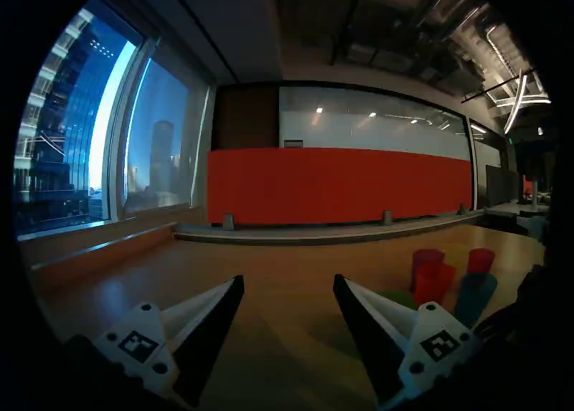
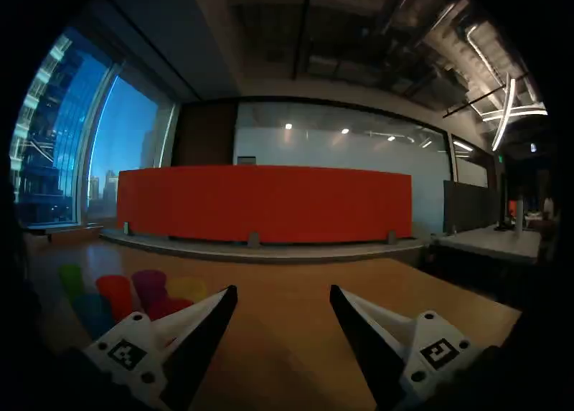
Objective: Pour water
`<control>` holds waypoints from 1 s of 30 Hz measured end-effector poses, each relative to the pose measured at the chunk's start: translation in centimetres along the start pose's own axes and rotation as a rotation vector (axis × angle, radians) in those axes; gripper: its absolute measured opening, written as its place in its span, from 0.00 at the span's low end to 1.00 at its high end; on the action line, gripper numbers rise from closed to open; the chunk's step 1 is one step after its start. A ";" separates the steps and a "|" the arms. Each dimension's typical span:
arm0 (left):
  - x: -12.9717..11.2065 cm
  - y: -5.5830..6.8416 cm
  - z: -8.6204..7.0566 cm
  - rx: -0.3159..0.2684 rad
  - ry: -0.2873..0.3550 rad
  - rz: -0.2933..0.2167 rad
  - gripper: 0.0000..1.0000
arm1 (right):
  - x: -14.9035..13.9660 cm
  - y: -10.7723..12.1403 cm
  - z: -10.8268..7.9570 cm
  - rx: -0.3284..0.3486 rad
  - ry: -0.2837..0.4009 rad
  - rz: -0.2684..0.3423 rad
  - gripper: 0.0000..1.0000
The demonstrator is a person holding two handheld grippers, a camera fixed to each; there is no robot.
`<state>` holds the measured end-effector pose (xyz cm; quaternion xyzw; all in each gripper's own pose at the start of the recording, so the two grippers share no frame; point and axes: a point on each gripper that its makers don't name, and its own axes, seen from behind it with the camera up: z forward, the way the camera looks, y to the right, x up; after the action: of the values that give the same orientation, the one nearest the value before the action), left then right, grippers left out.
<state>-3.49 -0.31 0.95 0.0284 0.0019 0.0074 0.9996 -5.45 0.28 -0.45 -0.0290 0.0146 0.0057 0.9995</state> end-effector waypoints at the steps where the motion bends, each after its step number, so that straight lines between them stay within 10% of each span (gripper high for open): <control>1: 0.0 0.0 0.0 0.000 0.000 0.000 0.92 | -0.1 0.0 0.0 0.000 -0.001 0.001 1.00; 30: -0.1 0.0 0.1 0.000 0.000 0.000 0.92 | -1.2 -0.1 0.4 0.010 -0.027 0.020 1.00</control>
<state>-3.56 -0.29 1.01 0.0284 0.0019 0.0074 0.9996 -6.64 0.18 0.03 -0.0237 0.0014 0.0161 0.9996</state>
